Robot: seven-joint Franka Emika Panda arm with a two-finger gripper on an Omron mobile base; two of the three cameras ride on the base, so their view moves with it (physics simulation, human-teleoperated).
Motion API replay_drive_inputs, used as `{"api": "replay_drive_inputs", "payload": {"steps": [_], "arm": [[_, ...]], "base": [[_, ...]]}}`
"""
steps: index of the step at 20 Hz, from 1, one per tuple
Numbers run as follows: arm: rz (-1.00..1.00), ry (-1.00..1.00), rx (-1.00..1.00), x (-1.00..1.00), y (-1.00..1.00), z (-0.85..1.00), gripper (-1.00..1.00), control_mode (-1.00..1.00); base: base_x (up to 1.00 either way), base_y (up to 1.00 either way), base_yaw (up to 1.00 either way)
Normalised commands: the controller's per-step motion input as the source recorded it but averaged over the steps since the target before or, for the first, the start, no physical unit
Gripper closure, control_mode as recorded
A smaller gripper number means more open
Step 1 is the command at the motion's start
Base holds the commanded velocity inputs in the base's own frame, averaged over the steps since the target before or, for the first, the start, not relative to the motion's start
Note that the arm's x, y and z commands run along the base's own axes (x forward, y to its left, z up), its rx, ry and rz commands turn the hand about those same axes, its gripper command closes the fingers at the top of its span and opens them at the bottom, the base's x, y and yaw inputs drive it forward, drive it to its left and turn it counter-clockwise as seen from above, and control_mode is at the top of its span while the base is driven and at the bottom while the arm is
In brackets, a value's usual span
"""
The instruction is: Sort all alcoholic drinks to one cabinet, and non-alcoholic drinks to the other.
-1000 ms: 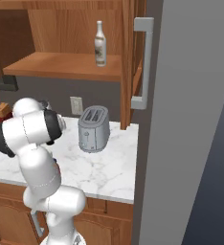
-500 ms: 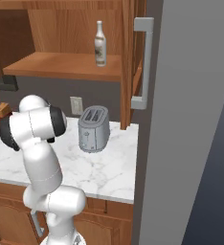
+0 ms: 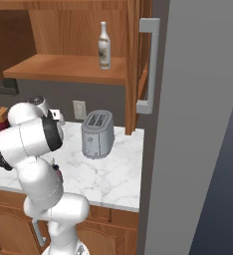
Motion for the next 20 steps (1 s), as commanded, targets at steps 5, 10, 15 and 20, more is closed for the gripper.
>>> {"api": "replay_drive_inputs", "payload": {"steps": [5, 10, 15, 20], "arm": [[0.00, -0.17, 0.00, -0.42, -0.24, 1.00, 1.00, -1.00], [0.00, -0.13, 0.01, -0.20, -0.33, 0.95, 1.00, -1.00], [0.00, -0.11, 0.04, -0.13, -0.31, 0.83, 1.00, -1.00], [-0.02, -0.16, 0.00, -0.05, -0.26, 0.89, 1.00, -1.00]], "base": [[0.00, 0.00, 0.00], [0.00, 0.00, 0.00], [0.00, 0.00, 0.00], [0.00, 0.00, 0.00]]}}
